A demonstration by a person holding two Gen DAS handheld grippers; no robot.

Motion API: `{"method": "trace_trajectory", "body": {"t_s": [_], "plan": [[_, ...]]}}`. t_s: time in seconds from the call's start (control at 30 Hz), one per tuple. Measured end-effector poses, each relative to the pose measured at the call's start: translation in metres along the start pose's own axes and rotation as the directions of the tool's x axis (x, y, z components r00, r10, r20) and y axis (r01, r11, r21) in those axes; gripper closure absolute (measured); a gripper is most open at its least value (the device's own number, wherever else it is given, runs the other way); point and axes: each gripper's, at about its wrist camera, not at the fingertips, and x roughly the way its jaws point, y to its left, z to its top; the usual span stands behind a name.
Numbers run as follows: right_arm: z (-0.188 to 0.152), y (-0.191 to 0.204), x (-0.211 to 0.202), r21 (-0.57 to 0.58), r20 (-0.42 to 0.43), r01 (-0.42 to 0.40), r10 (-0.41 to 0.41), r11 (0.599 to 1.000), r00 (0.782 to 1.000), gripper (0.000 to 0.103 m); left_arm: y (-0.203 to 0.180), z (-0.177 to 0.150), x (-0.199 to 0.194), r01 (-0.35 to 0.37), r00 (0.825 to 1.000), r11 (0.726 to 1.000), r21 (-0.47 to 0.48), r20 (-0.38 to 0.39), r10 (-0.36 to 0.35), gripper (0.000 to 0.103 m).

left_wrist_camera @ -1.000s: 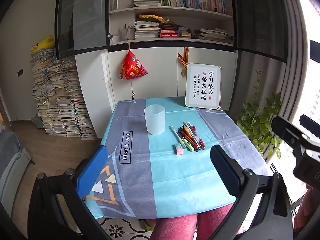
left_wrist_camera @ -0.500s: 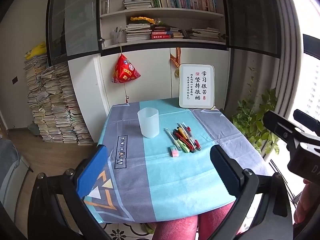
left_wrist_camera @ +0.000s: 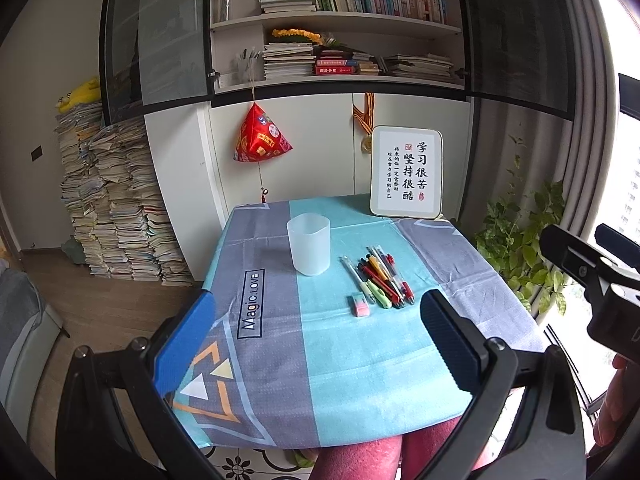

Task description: Organize stationery

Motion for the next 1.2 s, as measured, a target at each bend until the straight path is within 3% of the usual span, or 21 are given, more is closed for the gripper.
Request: {"method": "trace_trajectory", "body": {"t_s": [1.2], "plan": [[0.002, 0.014, 0.041, -0.015, -0.042, 0.019, -0.019, 1.0, 0.999, 0.001, 0.018, 0.006, 0.026, 0.043, 0.999, 0.999, -0.013, 0.007, -0.043, 0.002]]}}
